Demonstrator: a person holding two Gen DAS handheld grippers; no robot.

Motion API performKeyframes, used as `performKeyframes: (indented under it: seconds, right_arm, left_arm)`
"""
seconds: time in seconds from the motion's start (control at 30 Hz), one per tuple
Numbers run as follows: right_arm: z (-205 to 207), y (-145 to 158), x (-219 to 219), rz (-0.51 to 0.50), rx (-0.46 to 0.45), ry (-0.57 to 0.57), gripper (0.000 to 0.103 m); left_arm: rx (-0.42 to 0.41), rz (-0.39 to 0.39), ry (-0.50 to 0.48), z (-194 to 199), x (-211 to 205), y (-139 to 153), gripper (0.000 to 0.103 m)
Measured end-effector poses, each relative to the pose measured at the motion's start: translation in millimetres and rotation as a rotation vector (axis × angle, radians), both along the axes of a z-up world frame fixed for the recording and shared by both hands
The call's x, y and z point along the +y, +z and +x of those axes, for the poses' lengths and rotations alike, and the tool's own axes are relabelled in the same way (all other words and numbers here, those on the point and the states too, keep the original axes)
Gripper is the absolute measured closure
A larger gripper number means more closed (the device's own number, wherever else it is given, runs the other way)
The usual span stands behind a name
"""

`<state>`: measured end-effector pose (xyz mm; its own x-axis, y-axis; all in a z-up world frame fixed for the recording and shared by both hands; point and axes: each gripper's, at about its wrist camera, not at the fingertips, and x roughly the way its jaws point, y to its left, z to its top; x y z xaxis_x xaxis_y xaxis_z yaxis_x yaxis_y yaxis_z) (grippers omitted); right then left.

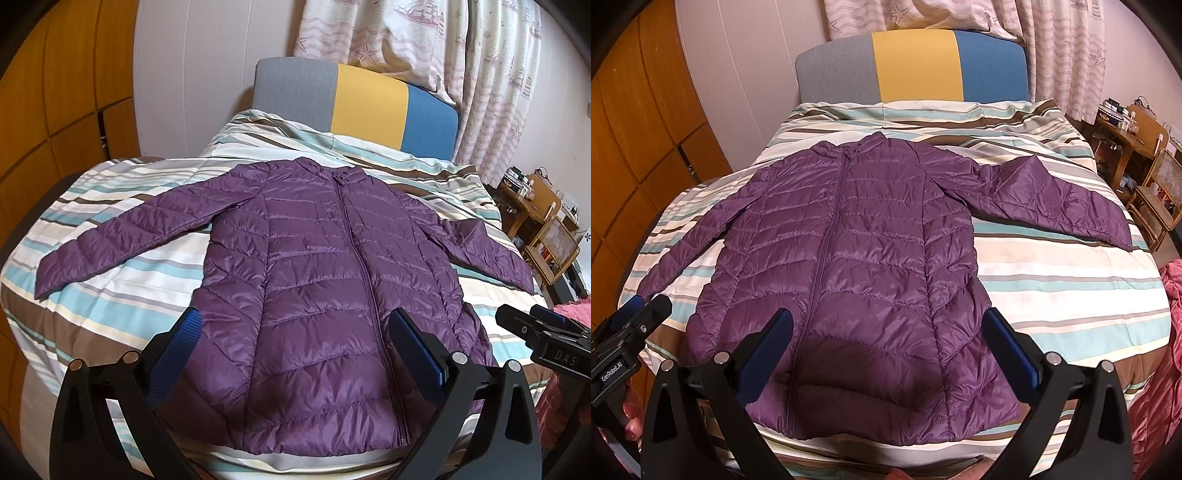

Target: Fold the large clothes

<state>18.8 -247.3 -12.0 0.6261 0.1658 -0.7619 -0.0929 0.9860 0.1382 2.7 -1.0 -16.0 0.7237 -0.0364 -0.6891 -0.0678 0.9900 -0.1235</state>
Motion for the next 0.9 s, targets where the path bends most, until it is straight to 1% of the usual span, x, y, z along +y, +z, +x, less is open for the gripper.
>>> performKeyframes:
  seconds: [0.9]
  right_arm:
    - [1.0, -1.3, 1.5, -0.010, 0.008, -0.001, 0.002]
  left_arm:
    - [0.016, -0.011, 0.002, -1.4, -1.3, -3.8, 0.003]
